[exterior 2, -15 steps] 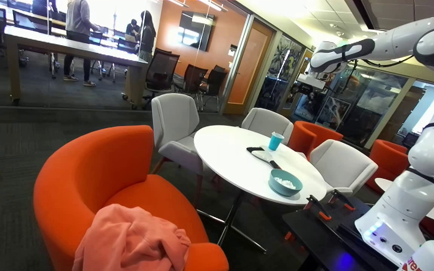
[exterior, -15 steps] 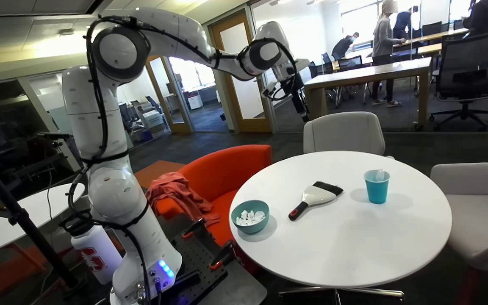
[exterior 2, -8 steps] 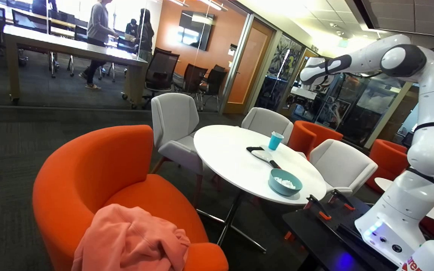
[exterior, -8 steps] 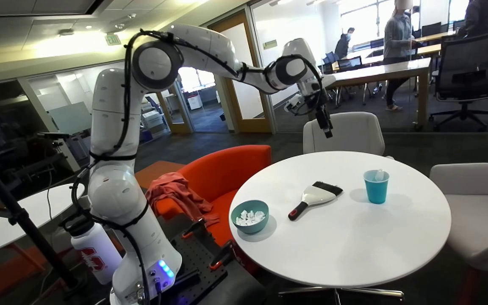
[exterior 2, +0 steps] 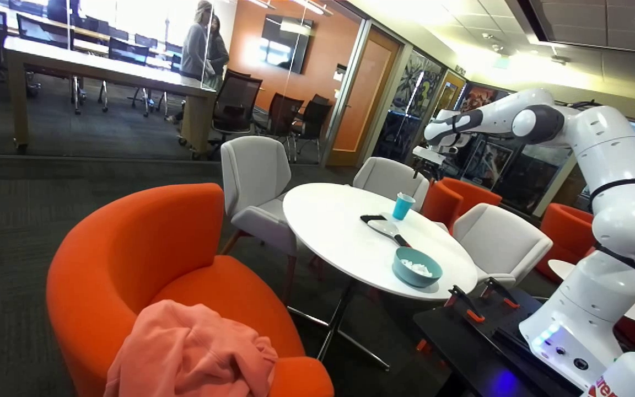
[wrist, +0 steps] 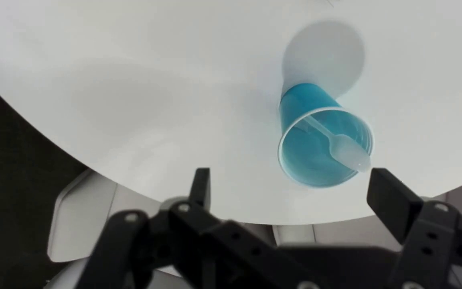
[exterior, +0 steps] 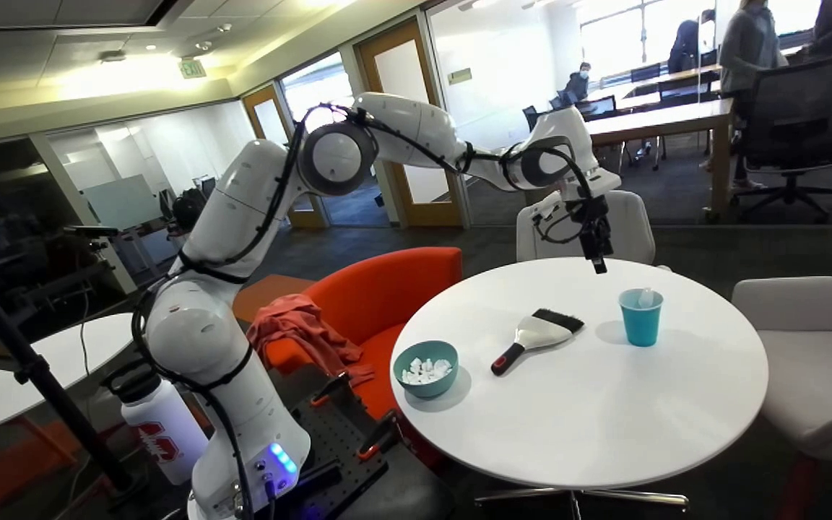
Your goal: Move the blue cup forward
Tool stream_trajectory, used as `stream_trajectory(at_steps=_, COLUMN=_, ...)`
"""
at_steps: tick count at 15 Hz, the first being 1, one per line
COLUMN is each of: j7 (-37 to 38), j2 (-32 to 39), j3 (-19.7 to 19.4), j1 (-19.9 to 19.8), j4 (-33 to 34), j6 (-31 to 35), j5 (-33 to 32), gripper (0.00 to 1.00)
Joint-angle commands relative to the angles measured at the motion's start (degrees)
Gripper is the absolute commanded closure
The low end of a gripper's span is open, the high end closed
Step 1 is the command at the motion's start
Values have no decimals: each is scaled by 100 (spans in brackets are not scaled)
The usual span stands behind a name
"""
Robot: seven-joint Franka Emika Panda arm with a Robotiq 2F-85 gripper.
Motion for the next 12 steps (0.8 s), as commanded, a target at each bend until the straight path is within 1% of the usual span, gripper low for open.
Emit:
stream_trajectory(at_steps=1, j7=361, j2=671, j3=-121, j1=-23, j4=1178, j6=-932, j5=87, gripper=0)
stream_trajectory(at_steps=2, j7=163, j2=381, j3=-26, j1=-62, j4=520, j6=-323, j5=12, gripper=0)
stream_trajectory(at_steps=4, j7=232, j2=565, j3=-46, j1=-65, j4=841, j6=-623, j5=12, gripper=0)
stream_trajectory(at_steps=6, j7=234, j2=593, j3=-48, j1=-62, j4=938, j6=-688, j5=12, gripper=0)
stream_trajectory(at_steps=9, j7=-69, j2=767, j3=-32, j1=-184, j4=902, j6=-12, j5=-56, gripper=0)
stream_trajectory(at_steps=12, j7=-334, j2=897, j3=-22, j1=-263, j4=615, j6=973, j5=-122, gripper=0)
